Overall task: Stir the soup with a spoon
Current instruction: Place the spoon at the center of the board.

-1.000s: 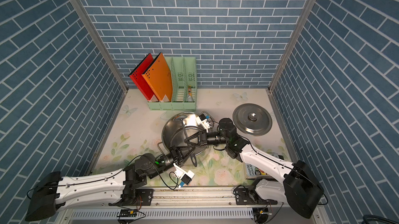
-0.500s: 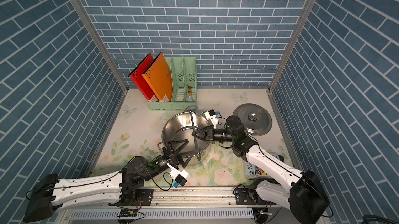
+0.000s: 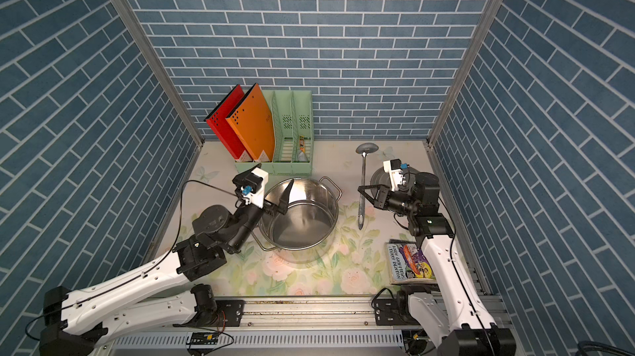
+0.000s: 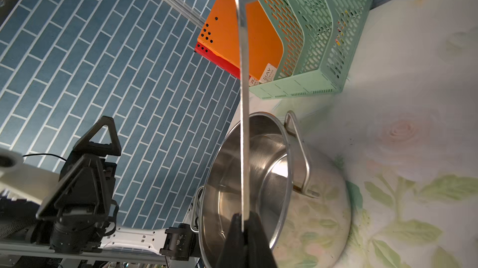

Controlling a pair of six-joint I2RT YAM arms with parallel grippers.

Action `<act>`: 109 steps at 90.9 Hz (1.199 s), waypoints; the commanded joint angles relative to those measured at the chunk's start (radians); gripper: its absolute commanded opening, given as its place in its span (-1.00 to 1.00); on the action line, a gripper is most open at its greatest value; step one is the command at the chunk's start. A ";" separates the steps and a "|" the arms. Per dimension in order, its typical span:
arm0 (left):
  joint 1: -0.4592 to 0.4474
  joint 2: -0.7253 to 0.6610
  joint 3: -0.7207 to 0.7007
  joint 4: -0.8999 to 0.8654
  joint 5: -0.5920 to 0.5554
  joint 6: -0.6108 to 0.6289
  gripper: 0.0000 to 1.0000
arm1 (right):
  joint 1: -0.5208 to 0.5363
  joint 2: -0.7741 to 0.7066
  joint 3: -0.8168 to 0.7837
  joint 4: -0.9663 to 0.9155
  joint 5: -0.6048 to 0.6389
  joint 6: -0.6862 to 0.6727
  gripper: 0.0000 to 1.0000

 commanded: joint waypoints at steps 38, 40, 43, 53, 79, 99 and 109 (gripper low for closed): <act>0.283 -0.237 -0.189 -0.374 0.010 -0.567 1.00 | -0.022 0.278 -0.318 0.263 0.019 -0.199 -1.00; 0.284 -0.244 -0.193 -0.379 0.006 -0.568 1.00 | -0.017 0.291 -0.324 0.277 0.016 -0.196 -1.00; 0.282 -0.253 -0.196 -0.386 0.001 -0.568 1.00 | -0.008 0.308 -0.329 0.301 0.016 -0.194 -1.00; 0.283 -0.260 -0.196 -0.407 -0.016 -0.569 1.00 | 0.032 0.365 -0.333 0.360 0.021 -0.192 -1.00; 0.283 -0.269 -0.194 -0.408 -0.036 -0.564 1.00 | 0.103 0.534 -0.294 0.474 0.014 -0.201 -1.00; 0.283 -0.281 -0.185 -0.429 -0.047 -0.554 1.00 | 0.121 0.626 -0.270 0.519 0.015 -0.216 -1.00; 0.283 -0.283 -0.187 -0.431 -0.050 -0.551 1.00 | 0.122 0.651 -0.273 0.520 0.016 -0.227 -1.00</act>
